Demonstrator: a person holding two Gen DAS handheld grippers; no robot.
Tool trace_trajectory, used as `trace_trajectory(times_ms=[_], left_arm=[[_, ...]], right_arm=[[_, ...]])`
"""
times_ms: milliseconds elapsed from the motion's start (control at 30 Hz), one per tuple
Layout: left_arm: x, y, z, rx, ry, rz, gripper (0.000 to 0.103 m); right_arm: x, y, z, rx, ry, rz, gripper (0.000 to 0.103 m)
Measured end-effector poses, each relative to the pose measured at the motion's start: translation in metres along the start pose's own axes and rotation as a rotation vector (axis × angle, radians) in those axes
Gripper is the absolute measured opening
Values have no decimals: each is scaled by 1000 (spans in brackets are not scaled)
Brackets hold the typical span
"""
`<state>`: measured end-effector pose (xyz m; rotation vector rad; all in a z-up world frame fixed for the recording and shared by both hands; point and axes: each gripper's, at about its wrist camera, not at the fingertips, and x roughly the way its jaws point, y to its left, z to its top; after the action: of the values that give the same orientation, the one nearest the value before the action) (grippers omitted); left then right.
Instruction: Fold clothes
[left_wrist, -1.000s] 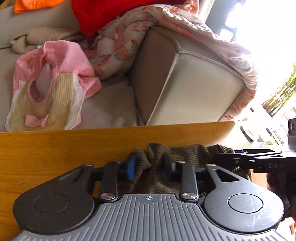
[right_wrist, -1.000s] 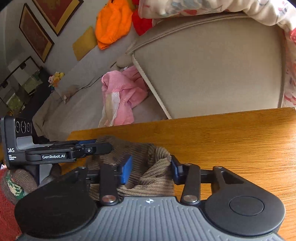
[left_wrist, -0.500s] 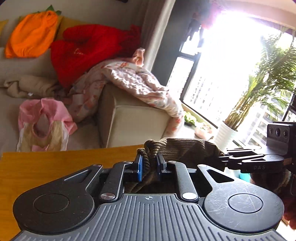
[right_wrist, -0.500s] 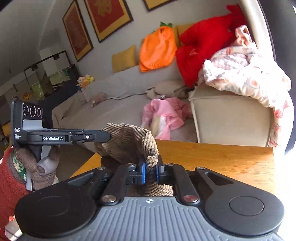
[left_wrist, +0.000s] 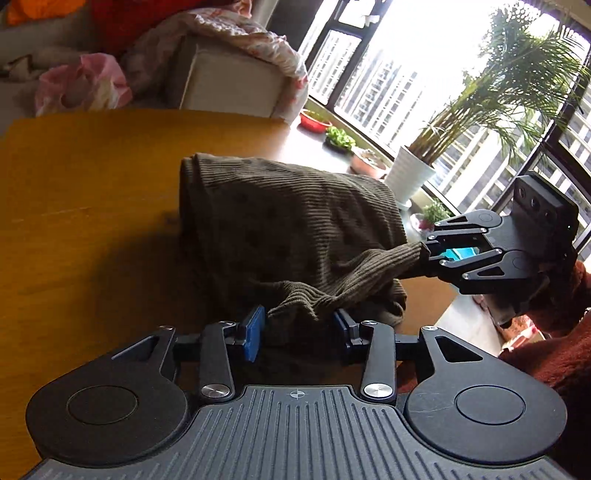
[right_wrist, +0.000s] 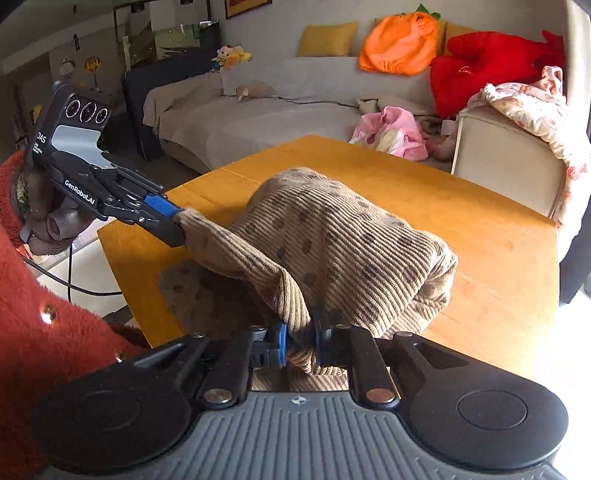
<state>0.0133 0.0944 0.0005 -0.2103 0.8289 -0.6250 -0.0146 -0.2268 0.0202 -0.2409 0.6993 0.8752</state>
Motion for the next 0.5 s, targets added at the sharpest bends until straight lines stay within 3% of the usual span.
trace_trajectory(times_ms=[33, 100, 267, 400, 500], left_arm=[[-4, 1, -2, -4, -6, -9, 53], [-18, 4, 0, -15, -49, -43, 74], [-45, 16, 18, -88, -190, -112, 96], [-21, 34, 39, -235, -234, -98, 97], [17, 36, 49, -271, -216, -57, 97]], right_arm=[[-5, 0, -3, 14, -3, 17, 27], [-20, -4, -5, 34, -10, 42, 47], [-61, -17, -3, 103, -109, 5, 74], [-58, -52, -1, 358, -191, 21, 77], [-30, -77, -4, 551, -189, 48, 76]])
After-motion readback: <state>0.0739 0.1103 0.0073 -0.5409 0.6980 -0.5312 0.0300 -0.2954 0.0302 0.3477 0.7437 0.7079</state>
